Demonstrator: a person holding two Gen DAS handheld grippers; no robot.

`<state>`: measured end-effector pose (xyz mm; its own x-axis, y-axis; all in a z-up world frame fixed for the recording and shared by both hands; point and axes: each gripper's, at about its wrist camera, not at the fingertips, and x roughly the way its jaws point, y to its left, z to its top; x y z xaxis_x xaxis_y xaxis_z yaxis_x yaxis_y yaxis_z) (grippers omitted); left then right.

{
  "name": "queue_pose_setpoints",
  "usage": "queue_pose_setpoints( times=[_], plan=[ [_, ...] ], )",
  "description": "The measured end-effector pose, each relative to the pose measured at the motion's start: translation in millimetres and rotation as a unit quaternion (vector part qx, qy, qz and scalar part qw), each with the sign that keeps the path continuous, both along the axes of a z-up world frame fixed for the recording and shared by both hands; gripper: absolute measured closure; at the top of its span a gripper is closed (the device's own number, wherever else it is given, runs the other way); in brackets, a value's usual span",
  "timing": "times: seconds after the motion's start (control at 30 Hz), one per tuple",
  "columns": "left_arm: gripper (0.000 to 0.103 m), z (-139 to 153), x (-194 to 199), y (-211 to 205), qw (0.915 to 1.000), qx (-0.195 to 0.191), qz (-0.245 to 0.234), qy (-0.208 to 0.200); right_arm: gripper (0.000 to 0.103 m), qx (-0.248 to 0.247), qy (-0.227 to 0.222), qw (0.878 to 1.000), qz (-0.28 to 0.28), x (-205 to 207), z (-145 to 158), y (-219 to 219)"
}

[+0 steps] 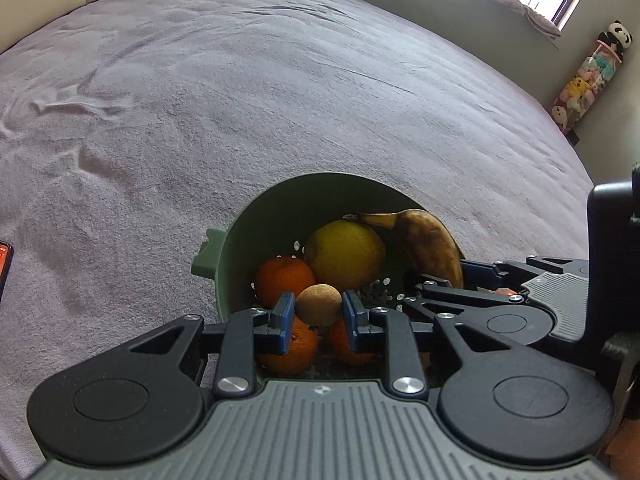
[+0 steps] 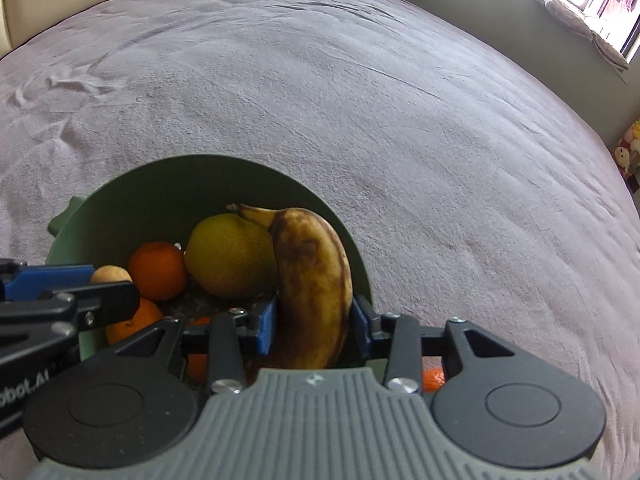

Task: Organize fruits
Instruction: 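Open both grippers to drop the banana and kiwi into the colander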

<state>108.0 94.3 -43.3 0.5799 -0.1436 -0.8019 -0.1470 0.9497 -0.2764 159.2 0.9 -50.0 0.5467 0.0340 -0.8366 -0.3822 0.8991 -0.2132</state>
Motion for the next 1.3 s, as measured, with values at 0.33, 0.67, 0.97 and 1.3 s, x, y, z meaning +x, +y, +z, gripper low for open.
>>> queue_pose_setpoints(
  times=[0.33, 0.67, 0.97, 1.3],
  plan=[
    [0.074, -15.9, 5.0, 0.4, 0.9996, -0.027, -0.011, -0.003, 0.066, 0.04, 0.008, 0.999, 0.01, 4.0, -4.8, -15.0],
    [0.074, -21.3, 10.5, -5.4, 0.9985, -0.031, -0.031, -0.032, 0.051, 0.079, -0.039, 0.995, 0.048, -9.2, 13.6, -36.6],
    [0.074, -27.1, 16.3, -21.7, 0.9981, 0.001, -0.054, -0.031, 0.045, 0.102, -0.058, 0.993, 0.013, -24.8, 27.5, -62.2],
    [0.069, -34.3, 18.2, -27.7, 0.9978, 0.02, -0.063, -0.005, 0.038, 0.104, -0.07, 0.992, -0.016, -36.5, 30.4, -74.8]
  ],
)
